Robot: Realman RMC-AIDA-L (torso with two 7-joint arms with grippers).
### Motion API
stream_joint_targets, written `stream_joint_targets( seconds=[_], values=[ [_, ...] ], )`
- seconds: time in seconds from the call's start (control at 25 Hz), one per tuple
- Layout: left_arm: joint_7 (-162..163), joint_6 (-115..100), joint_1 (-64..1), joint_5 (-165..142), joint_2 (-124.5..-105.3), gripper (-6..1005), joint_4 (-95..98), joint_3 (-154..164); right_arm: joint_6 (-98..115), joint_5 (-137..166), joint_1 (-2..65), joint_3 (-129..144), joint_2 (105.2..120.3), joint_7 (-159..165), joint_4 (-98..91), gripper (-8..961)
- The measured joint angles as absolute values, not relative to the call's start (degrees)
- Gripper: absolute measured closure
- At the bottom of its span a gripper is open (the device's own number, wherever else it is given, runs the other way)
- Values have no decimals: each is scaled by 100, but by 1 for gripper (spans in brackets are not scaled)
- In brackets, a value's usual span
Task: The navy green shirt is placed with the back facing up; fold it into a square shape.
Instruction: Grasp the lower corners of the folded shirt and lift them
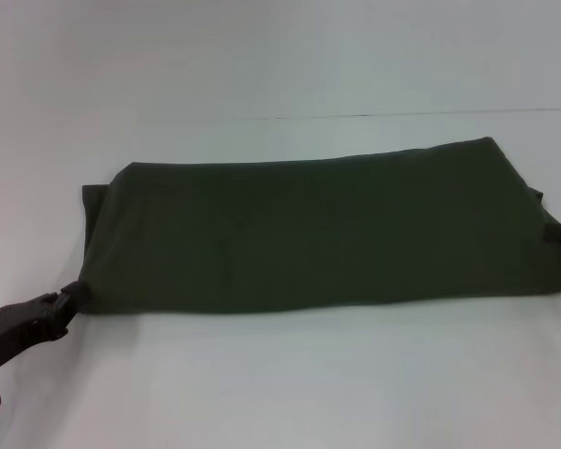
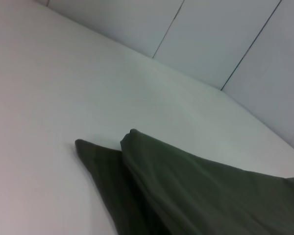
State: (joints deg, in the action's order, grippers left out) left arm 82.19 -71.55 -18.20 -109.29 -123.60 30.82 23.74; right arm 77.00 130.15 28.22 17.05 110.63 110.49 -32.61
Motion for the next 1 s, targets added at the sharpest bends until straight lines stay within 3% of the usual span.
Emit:
stream_joint_targets(
  seconds=[0.12,0.52,1.0],
  values=[
    [8244,-7184,-1851,-10927,-12345,985,3103,2366,7597,13141,2830,1709,11063,11160,-3256,263],
    [8311,-7190,-1860,-10916,-12355,985,3278,2349,7177,13307,2897,1792,11184,11243,-3127,320],
    [8375,-7139,-1881,-10915,-12340,985,3349,2355,7161,13305,2848,1864,11189,11249,-3041,347]
  ],
)
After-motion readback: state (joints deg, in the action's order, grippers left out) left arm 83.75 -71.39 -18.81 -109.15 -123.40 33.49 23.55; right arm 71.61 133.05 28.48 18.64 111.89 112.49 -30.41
